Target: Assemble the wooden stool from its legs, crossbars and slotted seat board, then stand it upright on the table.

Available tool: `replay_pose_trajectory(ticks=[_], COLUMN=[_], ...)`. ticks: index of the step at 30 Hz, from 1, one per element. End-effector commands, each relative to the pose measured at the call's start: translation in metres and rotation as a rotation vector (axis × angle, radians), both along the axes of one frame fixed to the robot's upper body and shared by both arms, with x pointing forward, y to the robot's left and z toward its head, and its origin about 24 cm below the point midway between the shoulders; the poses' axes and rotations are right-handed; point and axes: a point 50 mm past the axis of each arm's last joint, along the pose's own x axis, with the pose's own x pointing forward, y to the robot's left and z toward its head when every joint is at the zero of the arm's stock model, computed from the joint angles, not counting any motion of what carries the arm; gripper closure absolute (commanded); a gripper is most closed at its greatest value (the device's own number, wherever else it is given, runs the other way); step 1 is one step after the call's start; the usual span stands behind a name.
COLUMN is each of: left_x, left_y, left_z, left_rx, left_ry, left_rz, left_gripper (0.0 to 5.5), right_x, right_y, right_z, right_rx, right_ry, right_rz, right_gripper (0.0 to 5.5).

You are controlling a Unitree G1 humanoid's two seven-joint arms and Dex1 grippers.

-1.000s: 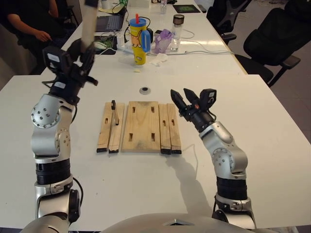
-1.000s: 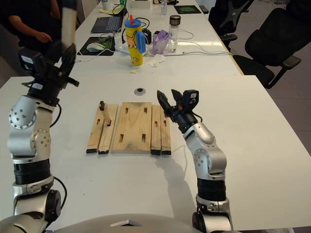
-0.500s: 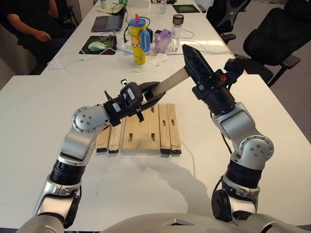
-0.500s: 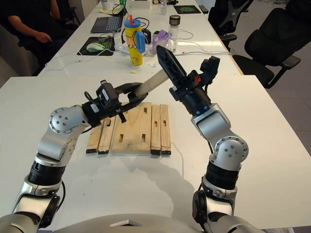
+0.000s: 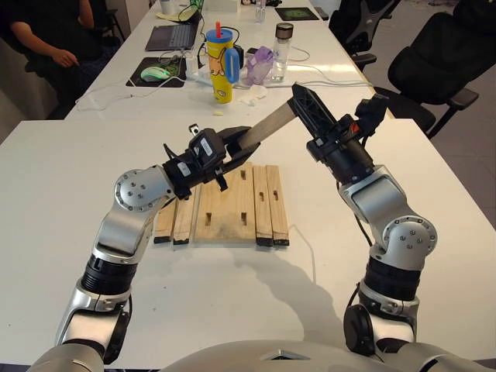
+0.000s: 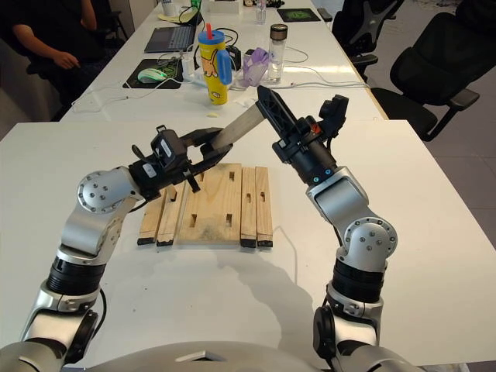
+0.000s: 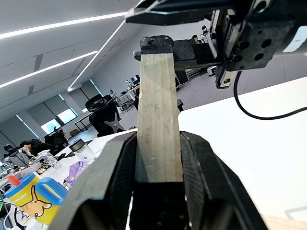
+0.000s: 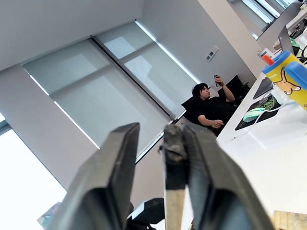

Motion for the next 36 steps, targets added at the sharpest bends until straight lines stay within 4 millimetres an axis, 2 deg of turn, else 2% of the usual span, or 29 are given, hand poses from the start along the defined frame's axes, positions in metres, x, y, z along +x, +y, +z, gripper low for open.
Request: replay_pose_trajectory(ticks=[1,3,8,9,11,14,17,20,22,27,36], left_x=[0.003,0.003,0.002,0.002,0.005,0.015,0.016,0.015,0.014,0.014,0.017], left_y=[0.001,0.001,-0.001,-0.001,0.007,0.034,0.049,0.054,0.052,0.043,0.042], left_z=[0.002,0.001,0.001,0.002,0.006,0.016,0.019,0.017,0.015,0.012,0.010], left_rx=[0.011,0.010,-0.012,-0.053,-0.160,-0.376,-0.487,-0.530,-0.555,-0.581,-0.566], left_ry=[-0.010,-0.009,-0.003,0.021,0.064,0.117,0.143,0.157,0.168,0.191,0.188], left_rz=[0.017,0.021,0.028,0.031,0.074,0.217,0.285,0.310,0.308,0.290,0.307], left_gripper=[4.19,4.19,4.19,3.80,3.51,3.00,2.55,2.14,1.80,1.76,1.76], right_x=[0.001,0.000,0.002,0.006,0.012,0.015,0.010,-0.001,-0.001,0.003,0.007], right_y=[0.002,0.004,0.005,0.000,-0.007,-0.022,-0.034,-0.037,-0.038,-0.037,-0.027], right_z=[-0.006,-0.007,-0.014,-0.019,-0.029,-0.043,-0.056,-0.067,-0.073,-0.089,-0.095], right_rx=[-0.030,-0.034,-0.069,-0.087,-0.191,-0.281,-0.316,-0.320,-0.345,-0.344,-0.294], right_ry=[0.022,0.024,0.053,0.080,0.102,0.158,0.232,0.308,0.340,0.417,0.455], right_rz=[0.010,0.014,0.001,-0.050,-0.150,-0.302,-0.422,-0.527,-0.588,-0.647,-0.634], right_gripper=[4.83,5.05,5.06,5.06,5.06,5.06,5.06,5.06,5.06,5.06,5.06])
